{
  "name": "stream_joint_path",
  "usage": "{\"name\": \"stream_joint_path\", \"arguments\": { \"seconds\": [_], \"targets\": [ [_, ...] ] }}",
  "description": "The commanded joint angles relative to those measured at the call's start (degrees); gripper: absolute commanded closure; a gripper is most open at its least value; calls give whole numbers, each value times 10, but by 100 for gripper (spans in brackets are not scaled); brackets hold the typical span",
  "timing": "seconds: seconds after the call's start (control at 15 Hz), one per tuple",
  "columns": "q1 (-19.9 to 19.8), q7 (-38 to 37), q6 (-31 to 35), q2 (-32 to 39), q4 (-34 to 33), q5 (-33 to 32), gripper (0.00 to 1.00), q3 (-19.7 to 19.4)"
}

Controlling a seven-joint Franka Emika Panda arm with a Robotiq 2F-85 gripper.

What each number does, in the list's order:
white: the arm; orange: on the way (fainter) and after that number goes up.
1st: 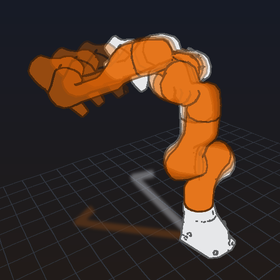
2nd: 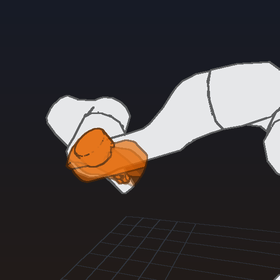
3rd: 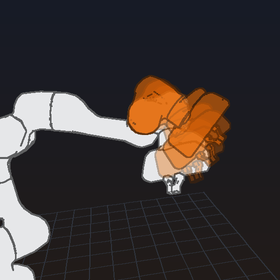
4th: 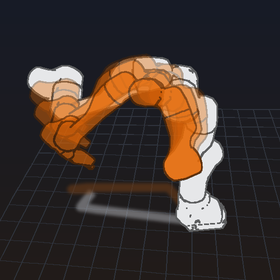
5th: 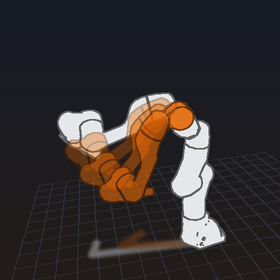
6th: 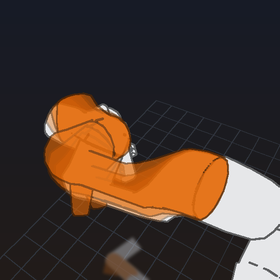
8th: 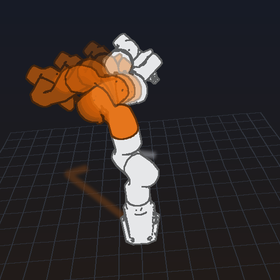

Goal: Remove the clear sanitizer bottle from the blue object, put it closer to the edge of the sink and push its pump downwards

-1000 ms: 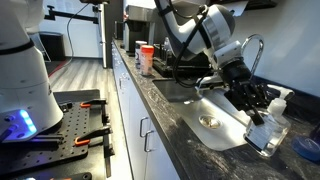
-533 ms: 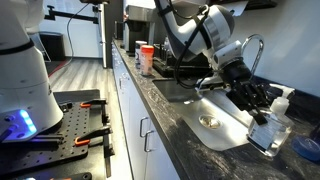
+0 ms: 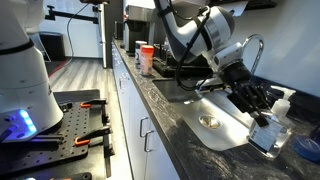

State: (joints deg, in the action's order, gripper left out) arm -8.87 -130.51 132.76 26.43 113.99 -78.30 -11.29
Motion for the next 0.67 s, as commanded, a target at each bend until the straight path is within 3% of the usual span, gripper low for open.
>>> {"name": "stream_joint_path", "arguments": {
  "seconds": [0.0, 0.27, 0.4, 0.47, 0.53, 0.6],
  "targets": [
    [-9, -1, 15, -10, 9, -17, 84, 6],
    [-10, 2, 13, -8, 8, -18, 84, 7],
    [-11, 4, 12, -6, 7, -16, 70, 7],
    [-11, 5, 12, -5, 7, -16, 77, 7],
    [-11, 6, 12, -5, 6, -15, 70, 7],
    [-12, 6, 11, -5, 6, -15, 52, 7]
  ]
}}
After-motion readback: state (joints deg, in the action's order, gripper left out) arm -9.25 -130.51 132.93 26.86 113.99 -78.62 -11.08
